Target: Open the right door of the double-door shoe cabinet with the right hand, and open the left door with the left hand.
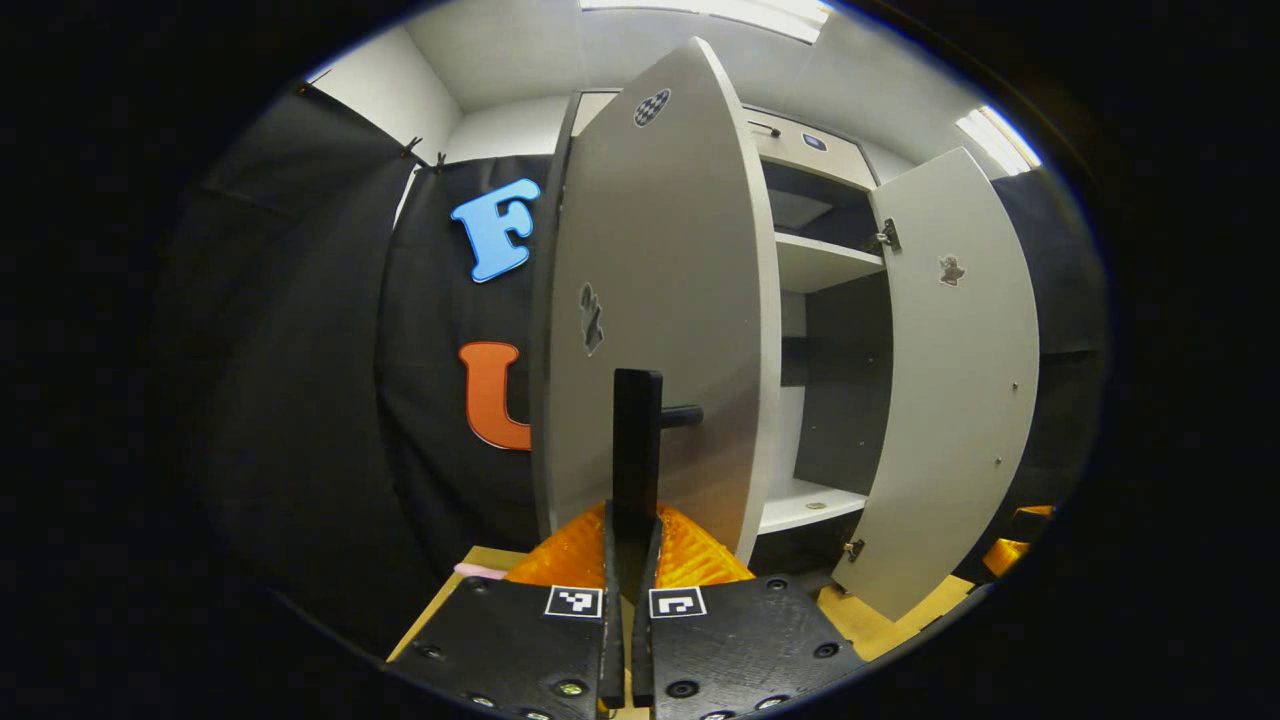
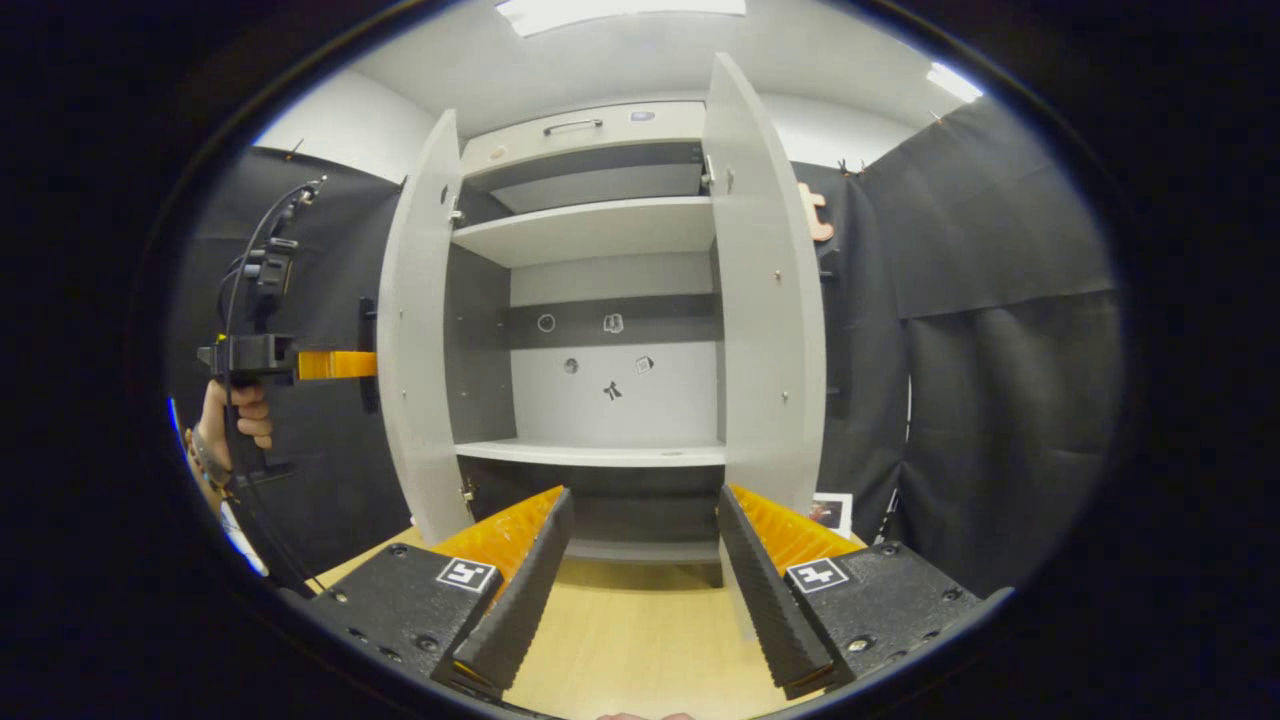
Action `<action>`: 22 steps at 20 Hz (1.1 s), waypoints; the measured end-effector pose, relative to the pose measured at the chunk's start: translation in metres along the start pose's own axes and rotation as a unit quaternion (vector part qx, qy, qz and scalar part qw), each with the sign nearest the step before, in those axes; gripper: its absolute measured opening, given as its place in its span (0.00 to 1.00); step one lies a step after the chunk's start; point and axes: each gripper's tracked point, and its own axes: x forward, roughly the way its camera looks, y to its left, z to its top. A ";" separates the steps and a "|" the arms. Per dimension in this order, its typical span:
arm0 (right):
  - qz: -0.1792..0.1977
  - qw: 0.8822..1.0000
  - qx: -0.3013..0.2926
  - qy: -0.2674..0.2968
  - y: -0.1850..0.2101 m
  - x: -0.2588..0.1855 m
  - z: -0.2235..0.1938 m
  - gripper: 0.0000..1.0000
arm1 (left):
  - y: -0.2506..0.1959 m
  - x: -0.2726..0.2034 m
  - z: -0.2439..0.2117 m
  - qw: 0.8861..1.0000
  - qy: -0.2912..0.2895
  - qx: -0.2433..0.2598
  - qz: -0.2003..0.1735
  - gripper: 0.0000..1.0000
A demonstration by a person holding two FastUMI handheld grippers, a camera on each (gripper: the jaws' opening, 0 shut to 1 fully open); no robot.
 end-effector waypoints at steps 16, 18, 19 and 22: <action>-0.011 1.000 -0.005 0.001 0.028 0.015 -0.004 0.91 | 0.090 -0.009 0.001 0.999 -0.016 -0.003 0.029 0.00; -0.012 1.000 -0.008 0.002 0.029 0.018 -0.005 0.91 | 0.090 -0.007 0.002 1.000 -0.021 -0.012 0.011 0.00; -0.013 1.000 -0.009 0.003 0.031 0.018 -0.005 0.91 | 0.092 -0.007 0.002 1.000 -0.024 -0.006 0.009 0.00; -0.013 1.000 -0.008 0.003 0.035 0.021 -0.004 0.91 | 0.092 -0.010 -0.001 0.999 -0.023 0.023 0.009 0.00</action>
